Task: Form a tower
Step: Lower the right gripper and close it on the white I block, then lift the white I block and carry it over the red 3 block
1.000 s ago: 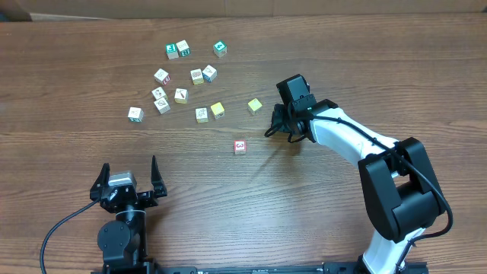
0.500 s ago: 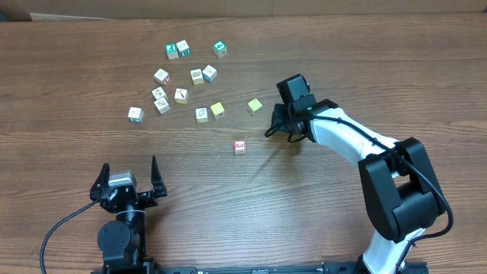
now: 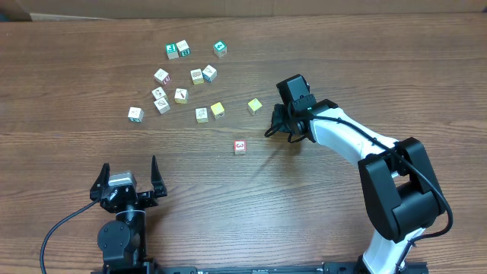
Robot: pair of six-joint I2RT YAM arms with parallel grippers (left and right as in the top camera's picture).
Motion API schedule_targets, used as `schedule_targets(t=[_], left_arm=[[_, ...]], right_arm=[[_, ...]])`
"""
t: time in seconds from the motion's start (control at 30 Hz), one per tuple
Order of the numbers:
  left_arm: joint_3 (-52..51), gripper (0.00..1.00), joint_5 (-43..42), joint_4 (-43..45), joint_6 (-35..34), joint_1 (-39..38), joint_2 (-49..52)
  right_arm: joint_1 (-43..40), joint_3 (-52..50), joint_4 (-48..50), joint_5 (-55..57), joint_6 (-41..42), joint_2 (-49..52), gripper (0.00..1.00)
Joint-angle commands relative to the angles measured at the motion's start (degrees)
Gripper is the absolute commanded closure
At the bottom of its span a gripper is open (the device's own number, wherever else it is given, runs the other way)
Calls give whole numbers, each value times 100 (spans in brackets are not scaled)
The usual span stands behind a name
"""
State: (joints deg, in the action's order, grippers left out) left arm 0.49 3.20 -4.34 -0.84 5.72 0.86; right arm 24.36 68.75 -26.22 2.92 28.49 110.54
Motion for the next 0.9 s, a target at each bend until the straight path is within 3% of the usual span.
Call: schedule_targets(t=[0.0, 0.87], left_arm=[[-20, 1, -7, 11, 129, -11, -59], [-20, 1, -7, 11, 129, -11, -59]], right_arm=[[-4, -44, 15, -7, -11, 39, 63], [-4, -44, 68, -11, -48, 70, 69]])
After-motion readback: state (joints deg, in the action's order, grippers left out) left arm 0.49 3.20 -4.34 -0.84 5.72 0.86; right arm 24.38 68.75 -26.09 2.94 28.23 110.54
